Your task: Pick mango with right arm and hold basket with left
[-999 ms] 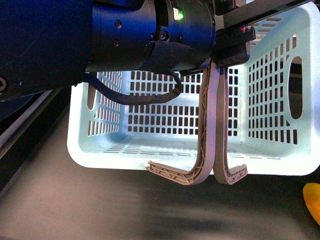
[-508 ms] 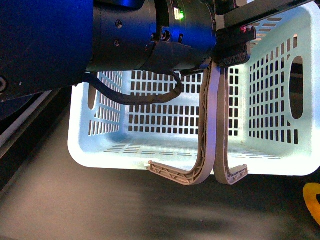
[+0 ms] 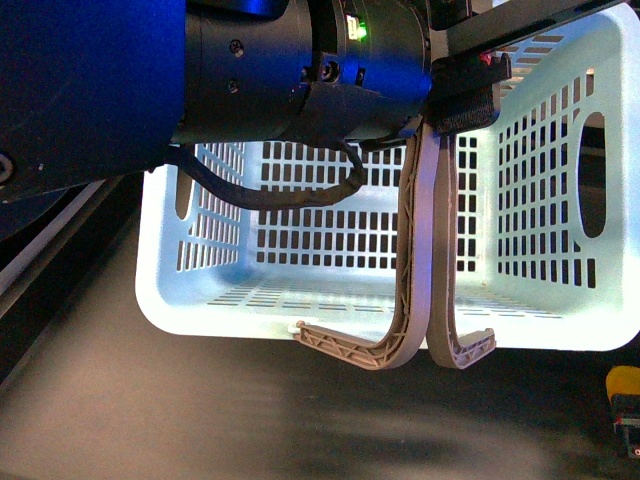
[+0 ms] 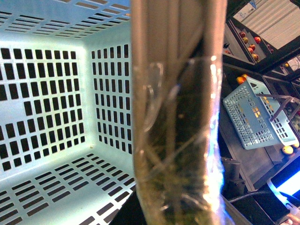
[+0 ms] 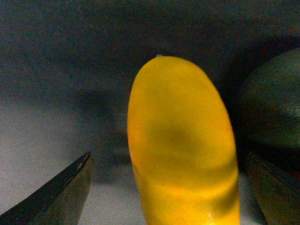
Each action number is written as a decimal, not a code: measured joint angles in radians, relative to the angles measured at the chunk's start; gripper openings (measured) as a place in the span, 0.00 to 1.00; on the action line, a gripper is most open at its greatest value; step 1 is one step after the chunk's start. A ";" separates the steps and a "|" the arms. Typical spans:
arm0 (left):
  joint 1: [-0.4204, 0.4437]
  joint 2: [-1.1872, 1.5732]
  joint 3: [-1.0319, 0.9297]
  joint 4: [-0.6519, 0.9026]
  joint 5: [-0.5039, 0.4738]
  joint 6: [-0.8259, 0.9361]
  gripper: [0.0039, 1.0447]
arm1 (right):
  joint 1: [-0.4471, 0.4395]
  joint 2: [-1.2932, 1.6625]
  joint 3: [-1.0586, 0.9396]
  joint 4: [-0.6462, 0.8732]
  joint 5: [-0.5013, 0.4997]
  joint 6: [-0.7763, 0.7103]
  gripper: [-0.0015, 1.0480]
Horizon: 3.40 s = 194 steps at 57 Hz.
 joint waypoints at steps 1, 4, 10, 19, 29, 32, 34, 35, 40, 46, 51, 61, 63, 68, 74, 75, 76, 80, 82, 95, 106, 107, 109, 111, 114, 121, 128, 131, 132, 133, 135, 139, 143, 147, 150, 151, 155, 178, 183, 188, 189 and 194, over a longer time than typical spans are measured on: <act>0.000 0.000 0.000 0.000 0.000 0.000 0.05 | 0.001 0.003 0.001 0.000 0.000 -0.001 0.92; 0.000 0.000 0.000 0.000 0.000 0.000 0.05 | 0.006 0.023 0.008 0.006 0.004 -0.005 0.92; 0.000 0.000 0.000 0.000 0.000 0.000 0.05 | 0.010 0.047 0.017 0.013 0.011 -0.005 0.92; 0.000 0.000 0.000 0.000 0.000 0.000 0.05 | 0.010 0.064 0.027 0.026 0.011 -0.005 0.92; 0.000 0.000 0.000 0.000 0.000 0.000 0.05 | 0.008 0.072 0.040 0.035 0.011 -0.002 0.92; 0.000 0.000 0.000 0.000 0.000 0.000 0.05 | 0.008 0.074 0.043 0.036 0.011 0.000 0.92; 0.000 0.000 0.000 0.000 0.000 0.000 0.05 | 0.008 0.075 0.044 0.037 0.011 0.000 0.92; 0.000 0.000 0.000 0.000 0.000 0.000 0.05 | 0.008 0.076 0.045 0.037 0.011 0.001 0.92; 0.000 0.000 0.000 0.000 0.000 0.000 0.05 | 0.009 0.080 0.046 0.038 0.010 0.003 0.92; 0.000 0.000 0.000 0.000 0.000 0.000 0.05 | 0.011 0.089 0.048 0.039 0.011 0.007 0.89; 0.000 0.000 0.000 0.000 0.000 0.000 0.05 | 0.012 0.093 0.048 0.039 0.014 0.008 0.79; 0.000 0.000 0.000 0.000 0.000 0.000 0.05 | 0.012 0.093 0.035 0.053 0.013 0.017 0.58; 0.000 0.000 0.000 0.000 0.000 0.000 0.05 | 0.011 0.092 0.033 0.054 0.010 0.020 0.55; 0.000 0.000 0.000 0.000 0.000 0.000 0.05 | 0.007 0.083 0.026 0.054 -0.001 0.026 0.53; 0.000 0.000 0.000 0.000 0.000 0.000 0.05 | -0.004 0.054 0.005 0.045 -0.027 0.031 0.53; 0.000 0.000 0.000 0.000 0.000 0.000 0.05 | -0.006 0.048 0.002 0.043 -0.031 0.032 0.53; 0.000 0.000 0.000 0.000 0.000 0.000 0.05 | -0.008 0.043 -0.001 0.042 -0.036 0.034 0.53; 0.000 0.000 0.000 0.000 0.000 0.000 0.05 | -0.024 -0.006 -0.031 0.027 -0.065 0.047 0.53; 0.000 0.000 0.000 0.000 0.000 0.000 0.05 | -0.032 -0.032 -0.042 0.020 -0.079 0.051 0.53; 0.000 0.000 0.000 0.000 0.000 0.000 0.05 | -0.071 -0.221 -0.129 -0.029 -0.178 0.069 0.53; 0.000 0.000 0.000 0.000 0.000 0.000 0.05 | -0.103 -0.439 -0.209 -0.099 -0.271 0.097 0.53; 0.000 0.000 0.000 0.000 0.000 0.000 0.05 | -0.105 -0.454 -0.212 -0.105 -0.277 0.099 0.53; 0.000 0.000 0.000 0.000 0.000 0.000 0.05 | -0.109 -0.498 -0.222 -0.123 -0.294 0.106 0.53; 0.000 0.000 0.000 0.000 0.000 0.000 0.05 | -0.111 -0.529 -0.228 -0.137 -0.306 0.112 0.53; 0.000 0.000 0.000 0.000 0.000 0.000 0.05 | -0.114 -0.611 -0.243 -0.169 -0.332 0.129 0.53; 0.000 0.000 0.000 0.000 0.000 0.000 0.05 | -0.111 -0.764 -0.269 -0.234 -0.386 0.171 0.53; 0.000 0.000 0.000 0.000 0.000 0.000 0.05 | -0.091 -0.922 -0.294 -0.295 -0.436 0.230 0.53; 0.000 0.000 0.000 0.000 0.000 0.000 0.05 | -0.075 -0.990 -0.302 -0.317 -0.457 0.261 0.53; 0.000 0.000 0.000 0.000 0.000 0.000 0.05 | -0.070 -1.006 -0.304 -0.322 -0.463 0.274 0.53; 0.000 0.000 0.000 0.000 0.000 0.000 0.05 | -0.061 -1.039 -0.307 -0.331 -0.472 0.287 0.53; 0.000 0.000 0.000 0.000 0.000 0.000 0.05 | -0.050 -1.070 -0.309 -0.338 -0.478 0.307 0.53; 0.000 0.000 0.000 0.000 0.000 0.000 0.05 | -0.010 -1.154 -0.314 -0.357 -0.480 0.354 0.53; 0.000 0.000 0.000 0.000 0.000 0.000 0.05 | 0.029 -1.212 -0.316 -0.368 -0.480 0.390 0.53; 0.000 0.000 0.000 0.000 0.000 0.000 0.05 | 0.072 -1.258 -0.316 -0.375 -0.476 0.428 0.53; 0.000 0.000 0.000 0.000 0.000 0.000 0.05 | 0.121 -1.291 -0.316 -0.378 -0.464 0.460 0.53; 0.000 0.000 0.000 0.000 0.000 0.000 0.05 | 0.141 -1.299 -0.316 -0.378 -0.457 0.475 0.53; 0.000 0.000 0.000 0.000 0.000 0.000 0.05 | 0.192 -1.309 -0.314 -0.378 -0.435 0.493 0.53; 0.000 0.000 0.000 0.000 0.000 0.000 0.05 | 0.472 -1.110 -0.208 -0.333 -0.235 0.549 0.53; 0.000 0.000 0.000 0.000 0.000 0.000 0.05 | 0.495 -1.077 -0.193 -0.325 -0.215 0.552 0.53; 0.000 0.000 0.000 0.000 0.000 0.000 0.05 | 0.508 -1.056 -0.191 -0.306 -0.209 0.558 0.56; 0.000 0.000 0.000 0.000 0.000 0.000 0.05 | 0.510 -1.055 -0.191 -0.305 -0.209 0.559 0.58; 0.000 0.000 0.000 0.000 0.000 0.000 0.05 | 0.513 -1.052 -0.190 -0.296 -0.209 0.570 0.70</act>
